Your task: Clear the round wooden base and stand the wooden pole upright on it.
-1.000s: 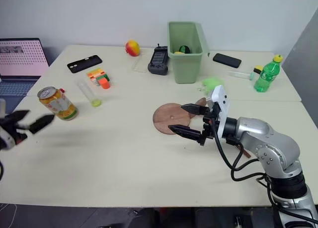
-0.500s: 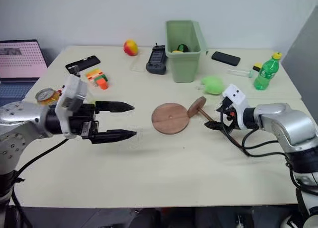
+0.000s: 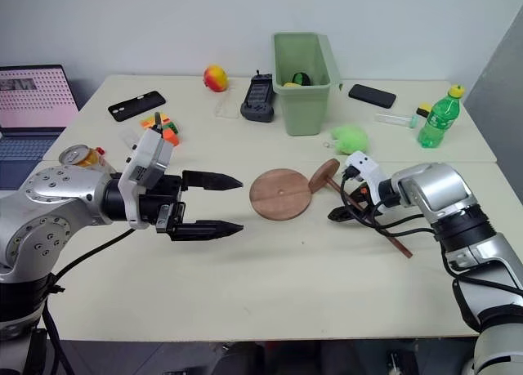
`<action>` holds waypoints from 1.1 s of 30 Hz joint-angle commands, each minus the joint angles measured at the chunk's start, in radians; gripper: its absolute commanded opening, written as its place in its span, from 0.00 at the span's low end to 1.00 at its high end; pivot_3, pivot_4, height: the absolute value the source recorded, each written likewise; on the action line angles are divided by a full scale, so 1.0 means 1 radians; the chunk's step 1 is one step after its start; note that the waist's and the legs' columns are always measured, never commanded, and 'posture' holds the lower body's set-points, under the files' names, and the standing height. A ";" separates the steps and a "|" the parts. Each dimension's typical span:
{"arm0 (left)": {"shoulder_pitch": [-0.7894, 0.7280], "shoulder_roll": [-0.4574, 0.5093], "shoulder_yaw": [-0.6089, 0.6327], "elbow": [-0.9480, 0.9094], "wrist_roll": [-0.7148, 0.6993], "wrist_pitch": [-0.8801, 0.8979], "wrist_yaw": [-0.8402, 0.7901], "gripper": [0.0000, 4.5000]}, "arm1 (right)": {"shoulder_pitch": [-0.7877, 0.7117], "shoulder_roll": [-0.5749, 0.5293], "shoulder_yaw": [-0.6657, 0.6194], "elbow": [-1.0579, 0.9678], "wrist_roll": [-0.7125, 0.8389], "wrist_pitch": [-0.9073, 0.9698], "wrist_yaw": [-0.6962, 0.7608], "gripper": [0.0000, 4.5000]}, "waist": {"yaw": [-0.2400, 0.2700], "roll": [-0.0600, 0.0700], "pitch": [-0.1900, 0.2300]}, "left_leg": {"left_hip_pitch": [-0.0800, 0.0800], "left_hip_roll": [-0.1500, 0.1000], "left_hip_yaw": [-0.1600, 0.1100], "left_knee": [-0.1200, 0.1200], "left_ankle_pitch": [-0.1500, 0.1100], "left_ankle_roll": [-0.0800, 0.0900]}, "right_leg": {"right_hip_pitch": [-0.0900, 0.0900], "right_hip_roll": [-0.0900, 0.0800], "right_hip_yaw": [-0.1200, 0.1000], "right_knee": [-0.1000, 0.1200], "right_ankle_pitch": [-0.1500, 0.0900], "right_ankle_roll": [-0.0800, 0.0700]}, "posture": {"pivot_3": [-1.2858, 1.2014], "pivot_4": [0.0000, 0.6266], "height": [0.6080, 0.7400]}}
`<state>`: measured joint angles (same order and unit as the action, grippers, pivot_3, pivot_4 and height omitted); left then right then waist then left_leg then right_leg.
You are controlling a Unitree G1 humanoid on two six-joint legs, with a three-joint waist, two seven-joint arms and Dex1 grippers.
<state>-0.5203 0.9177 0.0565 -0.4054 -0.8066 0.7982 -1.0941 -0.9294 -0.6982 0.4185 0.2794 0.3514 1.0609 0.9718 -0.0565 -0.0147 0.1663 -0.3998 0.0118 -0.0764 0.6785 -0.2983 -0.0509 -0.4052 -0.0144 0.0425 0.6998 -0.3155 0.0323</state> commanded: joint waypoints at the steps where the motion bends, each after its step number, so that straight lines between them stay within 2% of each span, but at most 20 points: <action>1: 0.012 0.006 0.030 -0.054 -0.012 0.003 0.023 0.99 | -0.039 0.006 0.004 0.047 -0.053 -0.049 0.028 1.00 | 0.001 0.000 0.000 | 0.000 0.000 0.000 0.000 0.000 0.000 | 0.000 0.000 0.000 0.000 0.000 0.000 | 0.52 0.24 1.00; 3: 0.021 0.008 0.036 -0.064 -0.015 0.005 0.032 0.99 | -0.041 0.012 0.005 0.065 -0.071 -0.061 0.041 1.00 | 0.001 0.000 0.000 | 0.000 0.000 0.000 0.000 0.000 0.000 | 0.000 0.000 0.000 0.000 0.000 0.000 | 0.52 0.24 1.00; 4: 0.028 0.009 0.041 -0.071 -0.019 0.007 0.037 1.00 | -0.036 0.010 0.005 0.068 -0.077 -0.064 0.047 0.92 | 0.001 0.000 0.000 | 0.000 0.000 0.000 0.000 0.000 0.000 | 0.000 0.000 0.000 0.000 0.000 0.000 | 0.52 0.24 1.00; 6: 0.038 0.012 0.050 -0.082 -0.030 0.015 0.045 1.00 | -0.029 0.007 0.007 0.072 -0.092 -0.072 0.061 0.85 | 0.000 0.000 0.000 | 0.000 0.000 0.000 0.000 0.000 0.000 | 0.000 -0.001 0.000 0.000 0.000 0.000 | 0.52 0.24 1.00; 11: 0.037 0.015 0.051 -0.085 -0.033 0.019 0.049 1.00 | -0.054 0.021 0.010 0.131 -0.120 -0.078 0.097 0.60 | 0.000 0.000 0.000 | 0.000 0.000 0.000 0.000 0.000 0.000 | 0.000 -0.002 0.000 0.000 0.000 0.000 | 0.52 0.24 1.00; 21: 0.019 0.016 0.013 -0.072 -0.020 0.019 0.014 1.00 | -0.185 0.100 0.032 0.317 -0.192 -0.099 0.184 0.06 | -0.001 0.000 0.000 | 0.000 -0.001 0.000 0.000 0.000 -0.001 | 0.000 -0.002 0.000 0.000 0.000 0.000 | 0.52 0.24 1.00; 24: 0.043 0.023 0.022 -0.078 -0.020 0.022 0.012 1.00 | -0.205 0.108 -0.024 0.289 -0.162 -0.061 0.185 0.06 | -0.002 0.000 0.000 | 0.000 0.000 0.000 0.000 0.000 -0.001 | 0.000 -0.002 0.000 0.000 0.000 0.000 | 0.52 0.24 1.00; 29: 0.186 -0.005 0.137 -0.108 -0.065 0.069 0.126 1.00 | -0.208 0.152 -0.294 0.046 -0.002 -0.079 0.113 0.06 | -0.003 0.002 0.001 | 0.000 0.001 0.000 0.000 0.000 -0.001 | -0.001 -0.003 0.000 0.000 0.000 0.000 | 0.52 0.24 1.00; 33: 0.386 -0.149 0.270 -0.203 -0.197 0.091 0.312 1.00 | -0.151 0.367 -0.567 -0.199 0.109 -0.090 -0.193 0.06 | -0.013 0.002 0.000 | 0.000 0.003 0.000 -0.001 0.000 0.000 | -0.001 -0.003 0.000 0.001 0.000 0.000 | 0.52 0.24 1.00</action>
<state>-0.1650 0.7960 0.2661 -0.5413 -0.9315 0.8862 -0.8587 -1.0887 -0.3866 -0.0508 0.1859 0.3996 0.9744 0.9071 -0.0692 -0.0130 0.1666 -0.3996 0.0155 -0.0769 0.6774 -0.2983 -0.0514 -0.4063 -0.0179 0.0427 0.7013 -0.3155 0.0324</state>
